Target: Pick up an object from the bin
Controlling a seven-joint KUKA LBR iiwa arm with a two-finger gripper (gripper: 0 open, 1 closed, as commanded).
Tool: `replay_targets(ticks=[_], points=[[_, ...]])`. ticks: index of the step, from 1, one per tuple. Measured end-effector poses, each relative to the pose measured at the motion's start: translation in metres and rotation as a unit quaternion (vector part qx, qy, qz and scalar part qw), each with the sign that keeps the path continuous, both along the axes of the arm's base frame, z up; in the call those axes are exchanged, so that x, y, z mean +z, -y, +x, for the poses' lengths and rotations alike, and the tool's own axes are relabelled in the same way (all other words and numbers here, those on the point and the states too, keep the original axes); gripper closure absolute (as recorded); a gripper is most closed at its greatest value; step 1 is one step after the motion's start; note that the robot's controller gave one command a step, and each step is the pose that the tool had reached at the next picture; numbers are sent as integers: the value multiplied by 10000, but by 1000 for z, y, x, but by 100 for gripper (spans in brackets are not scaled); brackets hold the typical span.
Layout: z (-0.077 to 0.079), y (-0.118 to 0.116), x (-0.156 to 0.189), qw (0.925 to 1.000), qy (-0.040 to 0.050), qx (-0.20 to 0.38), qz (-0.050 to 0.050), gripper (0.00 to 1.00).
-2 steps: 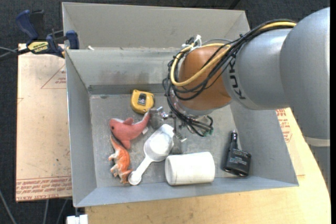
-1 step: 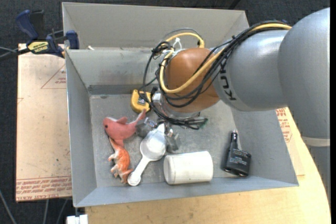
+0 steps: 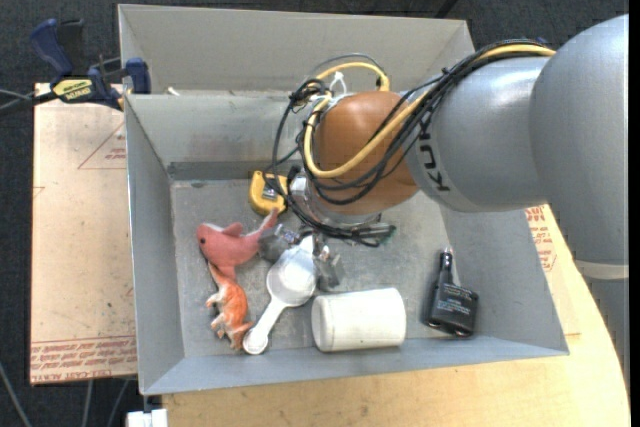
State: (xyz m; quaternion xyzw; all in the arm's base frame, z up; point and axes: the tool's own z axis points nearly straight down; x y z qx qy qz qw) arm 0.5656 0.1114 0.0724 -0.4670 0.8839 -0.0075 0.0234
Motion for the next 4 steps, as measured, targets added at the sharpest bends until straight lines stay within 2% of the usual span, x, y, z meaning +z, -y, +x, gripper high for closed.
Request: replay_targets(ticks=[4], points=[[0,0,0,10000,0,-1,4,100]])
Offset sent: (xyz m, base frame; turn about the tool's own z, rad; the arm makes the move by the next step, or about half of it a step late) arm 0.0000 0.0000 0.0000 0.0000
